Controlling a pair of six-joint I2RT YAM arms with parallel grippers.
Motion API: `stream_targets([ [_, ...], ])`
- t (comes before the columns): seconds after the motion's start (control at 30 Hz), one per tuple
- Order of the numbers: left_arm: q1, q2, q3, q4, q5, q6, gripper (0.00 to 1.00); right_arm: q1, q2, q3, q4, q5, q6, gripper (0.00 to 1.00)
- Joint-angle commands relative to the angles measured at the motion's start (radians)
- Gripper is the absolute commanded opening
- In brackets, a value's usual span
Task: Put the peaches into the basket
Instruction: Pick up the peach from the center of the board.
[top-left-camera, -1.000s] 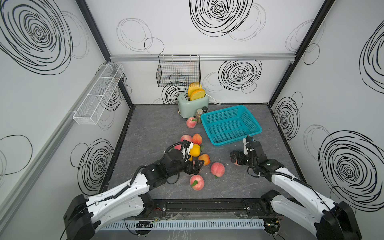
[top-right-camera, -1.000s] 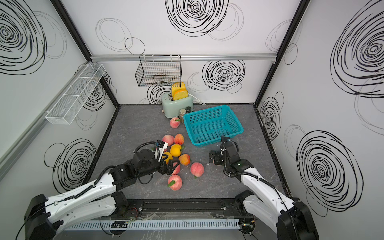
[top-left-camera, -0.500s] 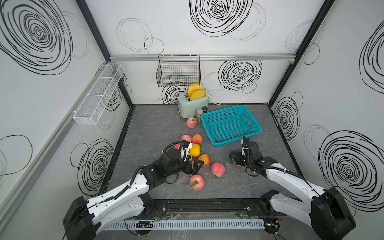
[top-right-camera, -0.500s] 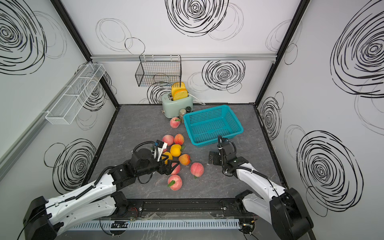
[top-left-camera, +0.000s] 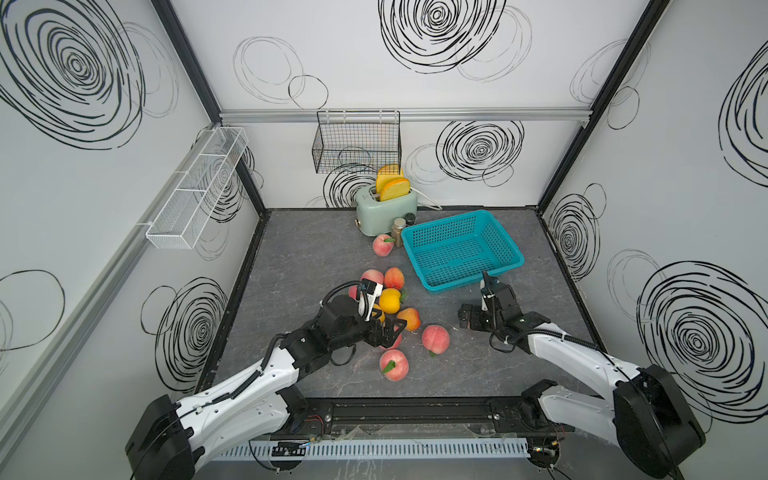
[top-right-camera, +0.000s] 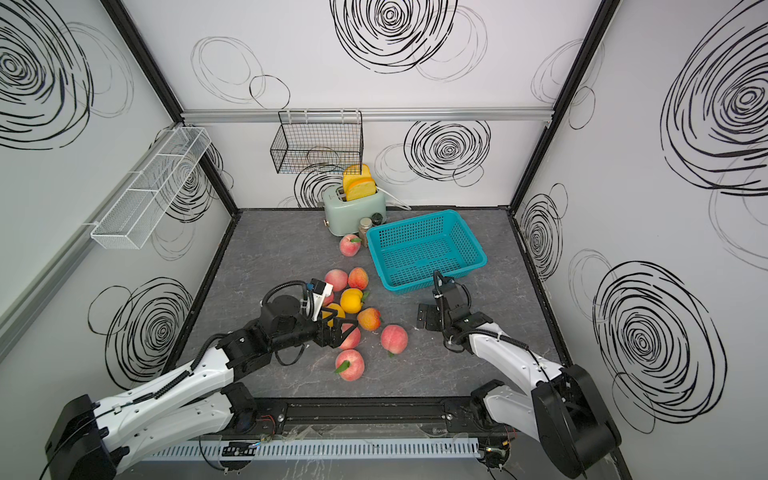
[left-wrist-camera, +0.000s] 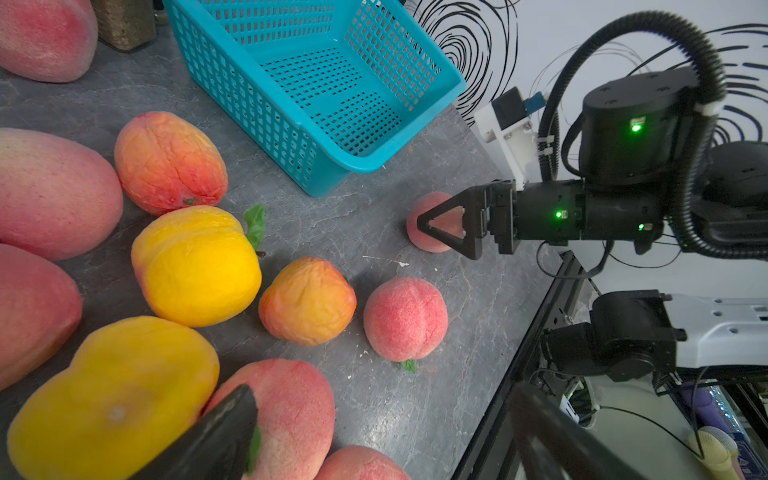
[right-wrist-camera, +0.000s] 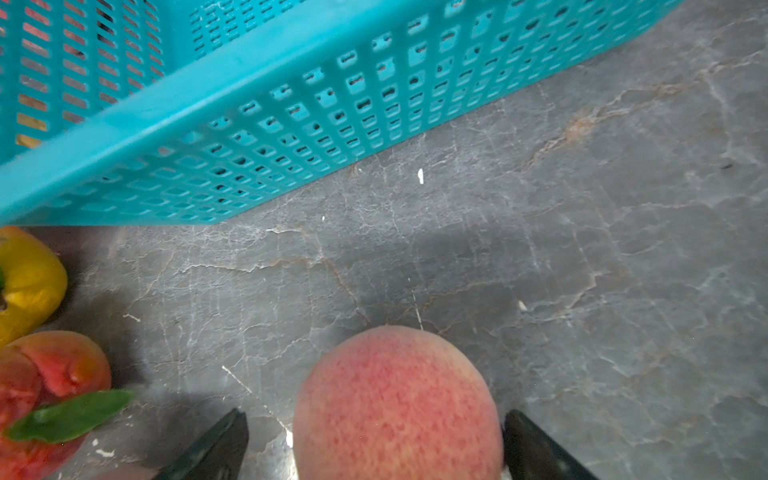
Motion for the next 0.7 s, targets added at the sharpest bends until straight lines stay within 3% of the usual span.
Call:
stream_targets([
  [0.0,0.01,0.0,-0.015,0.057,0.018,-0.016,0.98,-0.003,0.018,-0.018,0.025,0.007,0.001,0.99],
  [0.27,0.027,-0.006,-0.021,0.063,0.026,-0.025,0.98,-0.003,0.03,-0.045,0.05,0.002,0.009,0.99],
  [0.67,0.046,0.002,-0.018,0.056,0.035,-0.033,0.98,-0.005,0.012,-0.054,0.057,0.001,0.012,0.73],
])
